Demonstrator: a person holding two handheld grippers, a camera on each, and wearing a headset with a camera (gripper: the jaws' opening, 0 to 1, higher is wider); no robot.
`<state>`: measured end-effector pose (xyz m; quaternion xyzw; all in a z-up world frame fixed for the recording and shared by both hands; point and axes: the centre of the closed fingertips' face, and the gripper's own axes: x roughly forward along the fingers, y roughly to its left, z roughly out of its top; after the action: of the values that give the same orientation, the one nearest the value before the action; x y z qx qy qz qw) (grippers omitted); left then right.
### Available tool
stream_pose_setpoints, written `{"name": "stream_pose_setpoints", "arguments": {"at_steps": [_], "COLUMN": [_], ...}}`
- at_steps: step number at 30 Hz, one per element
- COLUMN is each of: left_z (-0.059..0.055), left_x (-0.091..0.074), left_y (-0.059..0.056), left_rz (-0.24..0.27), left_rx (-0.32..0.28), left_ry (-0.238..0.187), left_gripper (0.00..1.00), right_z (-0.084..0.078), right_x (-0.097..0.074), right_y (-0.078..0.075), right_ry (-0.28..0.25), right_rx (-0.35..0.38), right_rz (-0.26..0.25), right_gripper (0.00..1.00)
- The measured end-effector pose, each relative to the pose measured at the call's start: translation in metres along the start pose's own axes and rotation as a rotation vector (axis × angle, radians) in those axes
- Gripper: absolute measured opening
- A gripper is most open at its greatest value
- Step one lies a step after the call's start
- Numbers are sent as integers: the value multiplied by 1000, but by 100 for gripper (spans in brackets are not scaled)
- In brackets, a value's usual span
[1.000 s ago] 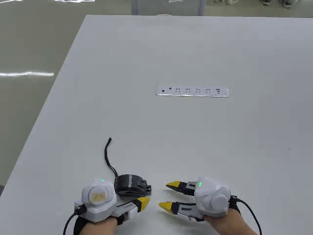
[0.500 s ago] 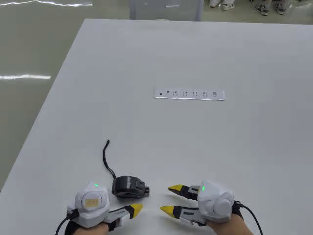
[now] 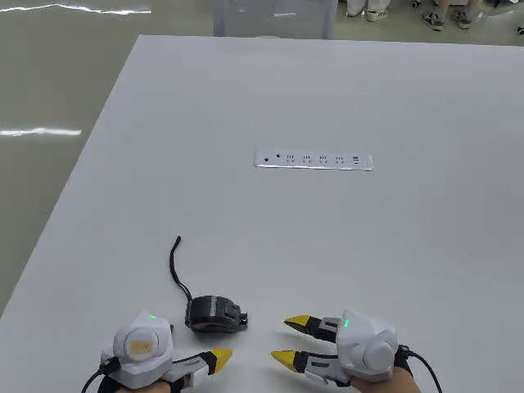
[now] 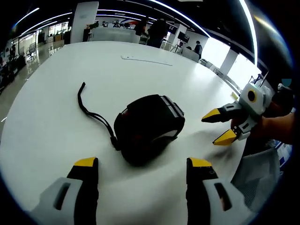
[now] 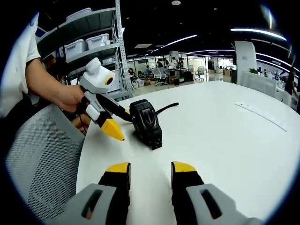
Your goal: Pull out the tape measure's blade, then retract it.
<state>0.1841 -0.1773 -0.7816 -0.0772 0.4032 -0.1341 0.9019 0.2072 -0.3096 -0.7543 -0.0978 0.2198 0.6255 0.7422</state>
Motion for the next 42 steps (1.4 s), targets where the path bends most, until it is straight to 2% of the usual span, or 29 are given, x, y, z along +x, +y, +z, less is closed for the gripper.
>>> {"name": "stream_pose_setpoints", "arguments": {"at_steps": [10,25,31,35,42], "left_z": [3,2,4,5,3], "left_x": [-9,-19,-23,-26,-31], "left_y": [11,20,15,13,14], "left_rz": [-23,-62,-104,-130,-139], "left_rx": [30,69,80,91,113], "left_ry": [-8,-5,-23,-32,-33], "left_gripper": [74,76,76,76,76], "right_z": [-7,-15,-14,-15,-16], "right_x": [-12,-27,-35,-39,-48], "right_y": [-1,-4,-7,-5,-6], "right_ry": [8,29,28,24,19], "right_rx": [18,48,65,69,80], "right_rz": [-23,-75,-104,-105,-126], "right_gripper": [34,38,39,40,41]}}
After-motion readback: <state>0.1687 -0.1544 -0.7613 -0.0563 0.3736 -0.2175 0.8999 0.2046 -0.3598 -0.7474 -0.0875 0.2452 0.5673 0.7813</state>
